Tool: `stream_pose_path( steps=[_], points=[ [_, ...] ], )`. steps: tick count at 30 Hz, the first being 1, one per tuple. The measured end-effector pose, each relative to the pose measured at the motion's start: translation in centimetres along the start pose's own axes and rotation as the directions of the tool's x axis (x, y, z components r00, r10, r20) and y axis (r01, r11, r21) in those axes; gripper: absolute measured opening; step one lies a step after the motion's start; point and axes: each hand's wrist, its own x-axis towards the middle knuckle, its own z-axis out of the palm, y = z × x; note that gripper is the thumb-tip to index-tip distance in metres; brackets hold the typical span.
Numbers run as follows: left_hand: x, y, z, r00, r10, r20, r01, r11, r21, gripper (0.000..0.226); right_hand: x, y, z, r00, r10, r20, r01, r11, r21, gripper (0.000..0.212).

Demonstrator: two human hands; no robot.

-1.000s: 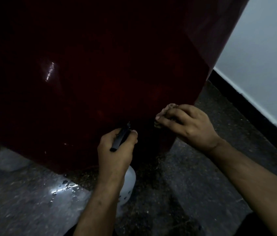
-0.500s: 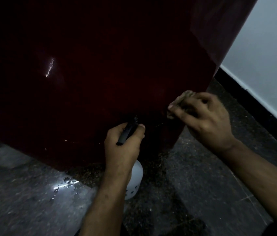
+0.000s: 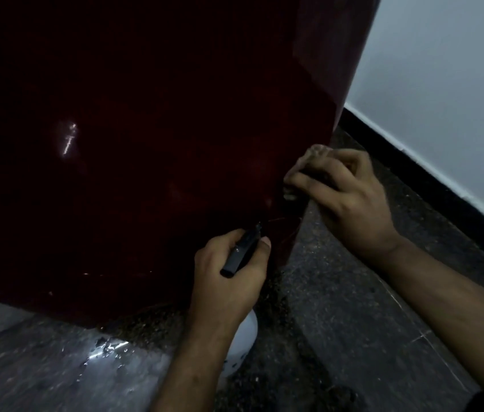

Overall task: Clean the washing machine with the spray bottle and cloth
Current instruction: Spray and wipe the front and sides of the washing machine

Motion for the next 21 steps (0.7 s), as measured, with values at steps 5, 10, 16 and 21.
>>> stream_pose_path(
  steps=[5, 10, 16, 21],
  points=[
    [0.6, 0.1, 1.8, 1.000, -0.006, 0.021, 0.006, 1.000, -0.007, 0.027, -2.3, -0.7, 2.4, 0.917, -0.318, 0.240, 0.298, 0.948, 0.116, 0.026],
    [0.6, 0.1, 2.0, 0.998, 0.068, 0.011, -0.068, 0.998, 0.006, 0.036, -3.3, 1.9, 2.4, 0.986, 0.081, 0.145, -0.113, 0.967, 0.230, 0.032],
    [1.3, 0.1, 1.7, 0.984, 0.162, -0.080, -0.162, 0.987, 0.003, 0.038, 2.0, -0.3, 1.3, 0.851, 0.512, -0.117, -0.358, 0.729, 0.584, 0.046],
    [1.2, -0.2, 2.7, 0.980, 0.187, -0.064, -0.188, 0.982, -0.002, 0.037, -2.5, -0.5, 3.3, 0.865, 0.483, 0.138, -0.471, 0.685, 0.555, 0.038]
  ],
)
